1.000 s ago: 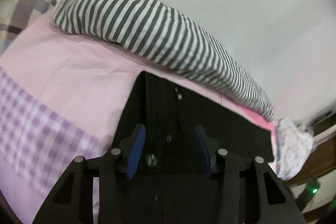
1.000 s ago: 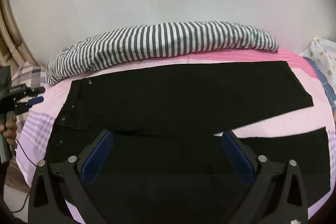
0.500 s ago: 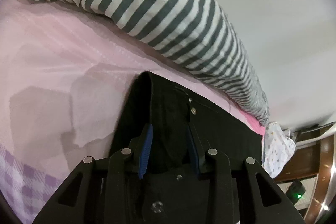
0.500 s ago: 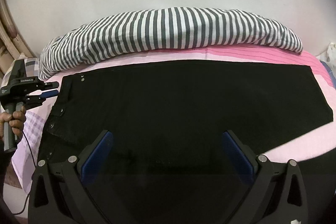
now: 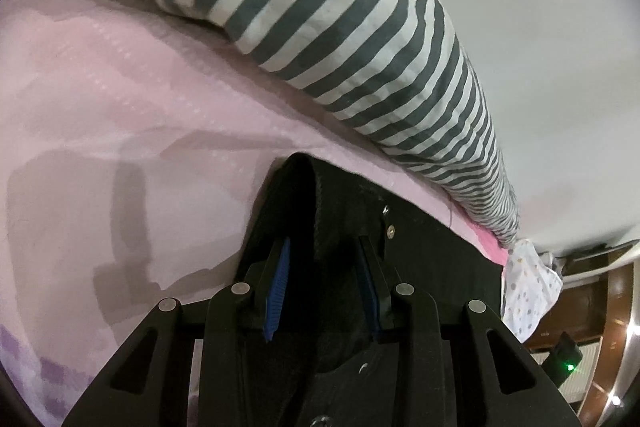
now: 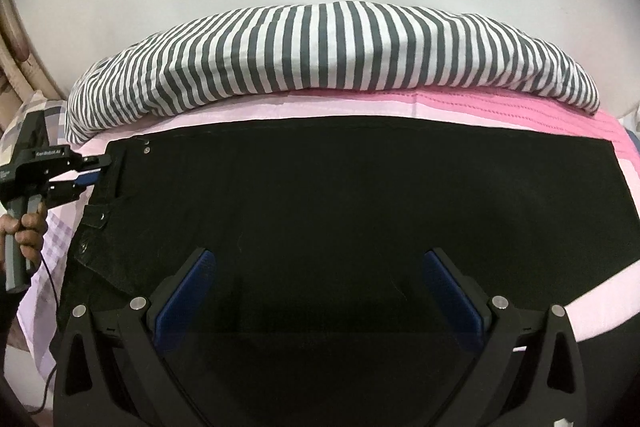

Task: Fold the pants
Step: 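Lower the left tool onto the trousers waistband and close its fingers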

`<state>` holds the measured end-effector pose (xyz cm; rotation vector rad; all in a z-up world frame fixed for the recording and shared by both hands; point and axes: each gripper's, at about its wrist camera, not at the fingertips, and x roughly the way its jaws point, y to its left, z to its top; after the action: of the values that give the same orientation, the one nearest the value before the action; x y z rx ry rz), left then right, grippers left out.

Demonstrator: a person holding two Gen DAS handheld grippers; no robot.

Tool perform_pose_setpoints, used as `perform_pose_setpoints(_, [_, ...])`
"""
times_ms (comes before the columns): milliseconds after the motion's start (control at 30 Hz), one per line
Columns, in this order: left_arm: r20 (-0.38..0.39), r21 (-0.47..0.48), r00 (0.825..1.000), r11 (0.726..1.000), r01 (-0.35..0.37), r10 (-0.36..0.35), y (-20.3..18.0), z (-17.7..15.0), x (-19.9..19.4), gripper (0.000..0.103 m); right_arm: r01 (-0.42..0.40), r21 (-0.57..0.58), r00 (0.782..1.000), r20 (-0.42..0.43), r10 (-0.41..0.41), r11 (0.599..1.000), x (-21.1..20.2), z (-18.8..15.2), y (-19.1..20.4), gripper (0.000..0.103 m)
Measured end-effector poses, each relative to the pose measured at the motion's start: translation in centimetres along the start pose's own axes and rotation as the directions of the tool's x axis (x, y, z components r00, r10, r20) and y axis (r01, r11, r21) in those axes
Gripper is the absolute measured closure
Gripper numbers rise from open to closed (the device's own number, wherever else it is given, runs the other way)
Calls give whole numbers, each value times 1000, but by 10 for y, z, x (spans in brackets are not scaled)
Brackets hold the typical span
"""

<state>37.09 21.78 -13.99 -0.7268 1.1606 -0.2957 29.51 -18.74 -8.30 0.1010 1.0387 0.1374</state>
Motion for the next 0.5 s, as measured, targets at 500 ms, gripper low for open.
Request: perform_pose_setpoints(500, [-13,5,996,996,85,-85,-5,27,24,88,-39,-104,999,-13,37,994,30,32,4,0])
